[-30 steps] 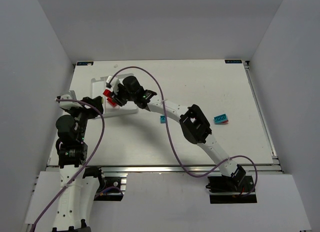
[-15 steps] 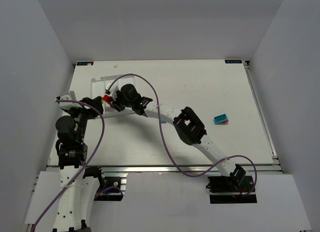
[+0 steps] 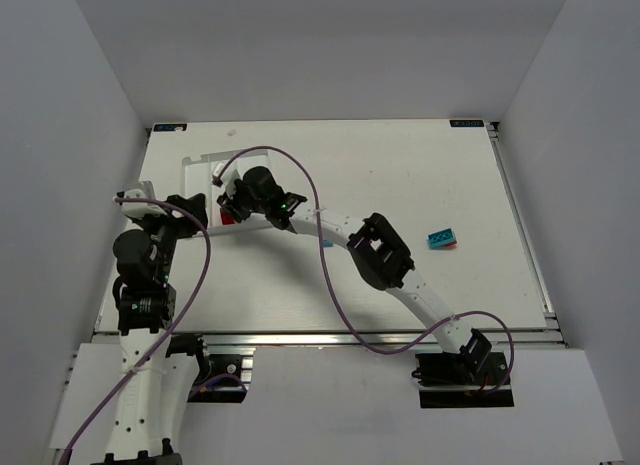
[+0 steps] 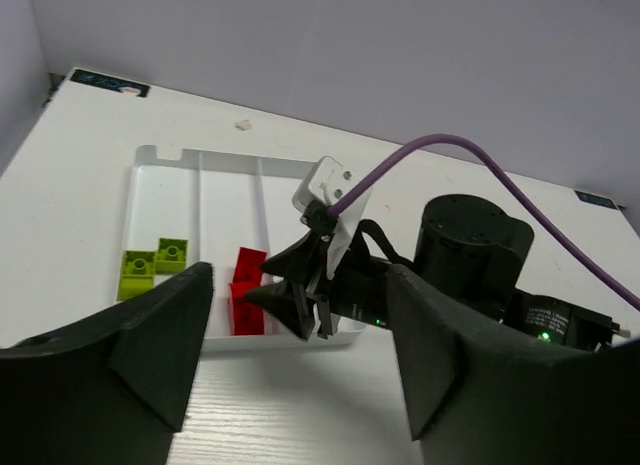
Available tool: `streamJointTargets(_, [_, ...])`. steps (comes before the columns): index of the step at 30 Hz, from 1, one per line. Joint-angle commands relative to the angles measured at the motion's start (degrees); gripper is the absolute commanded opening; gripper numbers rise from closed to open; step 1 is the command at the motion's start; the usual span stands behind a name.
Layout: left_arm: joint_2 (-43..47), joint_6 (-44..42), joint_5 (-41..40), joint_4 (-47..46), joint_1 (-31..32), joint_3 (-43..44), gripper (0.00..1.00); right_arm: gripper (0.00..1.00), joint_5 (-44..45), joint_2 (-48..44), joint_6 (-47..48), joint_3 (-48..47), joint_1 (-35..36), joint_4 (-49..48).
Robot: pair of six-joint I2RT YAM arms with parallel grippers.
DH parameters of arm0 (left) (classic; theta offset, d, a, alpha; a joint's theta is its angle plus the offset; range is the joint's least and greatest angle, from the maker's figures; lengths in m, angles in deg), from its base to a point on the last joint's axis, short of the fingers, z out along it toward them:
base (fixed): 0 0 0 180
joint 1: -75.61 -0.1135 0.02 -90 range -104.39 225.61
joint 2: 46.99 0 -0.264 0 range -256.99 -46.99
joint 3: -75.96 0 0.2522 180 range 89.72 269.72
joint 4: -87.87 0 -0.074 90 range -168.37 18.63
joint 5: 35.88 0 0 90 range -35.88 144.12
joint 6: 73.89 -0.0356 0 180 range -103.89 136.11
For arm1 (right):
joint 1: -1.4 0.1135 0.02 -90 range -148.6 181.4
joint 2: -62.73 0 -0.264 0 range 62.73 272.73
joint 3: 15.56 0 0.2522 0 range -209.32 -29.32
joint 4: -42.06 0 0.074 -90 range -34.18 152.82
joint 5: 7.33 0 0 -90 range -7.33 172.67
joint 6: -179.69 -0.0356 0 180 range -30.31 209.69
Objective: Sort the legos into containers by color
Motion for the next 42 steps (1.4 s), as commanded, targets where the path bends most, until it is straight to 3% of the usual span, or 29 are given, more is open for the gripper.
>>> streamJointTargets(1, [-0.81, -0.43, 5.14, -2.7, -0.14, -0.61, 0.8, 0.45, 1.76, -6.53, -1.78, 0.87, -1.23, -0.87])
streamJointTargets(2, [-1.33, -0.34, 6.9, -3.22, -0.14, -0.96, 0.75, 0.31, 2.03, -8.54, -2.4, 1.05, -2.02, -0.17])
streamJointTargets(4, [-2.56, -0.16, 11.46, -5.16, -0.14, -1.14, 0.57, 0.16, 2.64, -11.7, -4.68, 4.45, -4.3, 1.15])
streamJointTargets(5, [-4.92, 0.1, 16.18, -5.77, -0.14, -1.14, 0.34, 0.02, 2.82, -15.46, -5.56, 6.13, -4.92, 1.51])
streamJointTargets(8, [-10.89, 1.5, 26.72, -10.68, -0.14, -0.87, 0.03, 0.0, 1.51, -23.46, -8.64, 12.55, -9.31, 6.85])
streamJointTargets(9, [-12.75, 2.29, 29.91, -11.92, -0.14, -0.96, 0.02, 0.0, -0.07, -25.5, -9.86, 14.39, -10.19, 9.39])
streamJointTargets(10, [-14.85, 4.39, 32.46, -13.23, 0.38, -1.14, 0.02, 0.0, -4.87, -29.7, -10.75, 18.5, -12.73, 13.51])
streamJointTargets(12, [-22.23, 8.16, 39.94, -16.58, 0.39, -0.88, 0.15, 0.0, -14.78, -33.67, -11.98, 23.09, -18.0, 17.57])
streamJointTargets(14, [-27.42, 9.32, 41.54, -15.11, 2.14, 1.49, 0.33, 0.36, -20.7, -39.04, -14.0, 30.27, -23.87, 22.94])
streamJointTargets(15, [-31.79, 8.81, 41.19, -13.44, 4.32, 2.63, 0.47, 0.49, -26.04, -40.88, -14.36, 32.76, -25.48, 24.17])
streamJointTargets(16, [-33.49, 8.54, 39.97, -9.94, 5.91, 5.16, 0.53, 0.66, -28.36, -44.21, -15.58, 35.22, -27.24, 26.19])
streamJointTargets(17, [-35.07, 8.28, 38.22, -7.73, 7.66, 6.58, 0.57, 0.7, -30.47, -45.81, -16.2, 39.85, -32.65, 26.9])
streamJointTargets(19, [-39.29, 7.75, 32.51, -3.7, 13.72, 9.31, 0.58, 0.74, -34.79, -50.64, -17.69, 44.54, -36.29, 27.52])
streamJointTargets(22, [-44.9, 8.54, 22.41, 3.08, 22.49, 14.76, 0.64, 0.76, -34.1, -57.39, -17.17, 52.36, -44.46, 28.14])
streamJointTargets(25, [-50.62, 10.56, 10.49, 8.62, 29.53, 19.68, 0.69, 0.76, -30.41, -64.25, -16.91, 58.78, -48.33, 27.27])
streamJointTargets(28, [-57.47, 13.81, -1.47, 15.56, 34.64, 25.3, 0.71, 0.85, -23.92, -70.23, -18.31, 61.43, -52.11, 26.2])
streamJointTargets(30, [-61.44, 15.82, -7.29, 18.64, 37.02, 30.55, 0.72, 0.86, -21.71, -72.36, -18.4, 62.31, -53.7, 26.03])
streamJointTargets(34, [-72.33, 19.08, -20.47, 28.29, 42.21, 41.12, 0.73, 0.7, -26.88, -74.47, -19.19, 63.72, -60.64, 26.12])
streamJointTargets(39, [-84.56, 22.25, -27.01, 35.26, 47.14, 53.68, 0.74, 0.66, -32.42, -74.56, -19.19, 64.16, -64.6, 26.82])
streamJointTargets(42, [-87.82, 22.86, -27.8, 35.8, 48.46, 55.9, 0.75, 0.66, -33.65, -75.35, -18.76, 64.51, -66.1, 26.91])
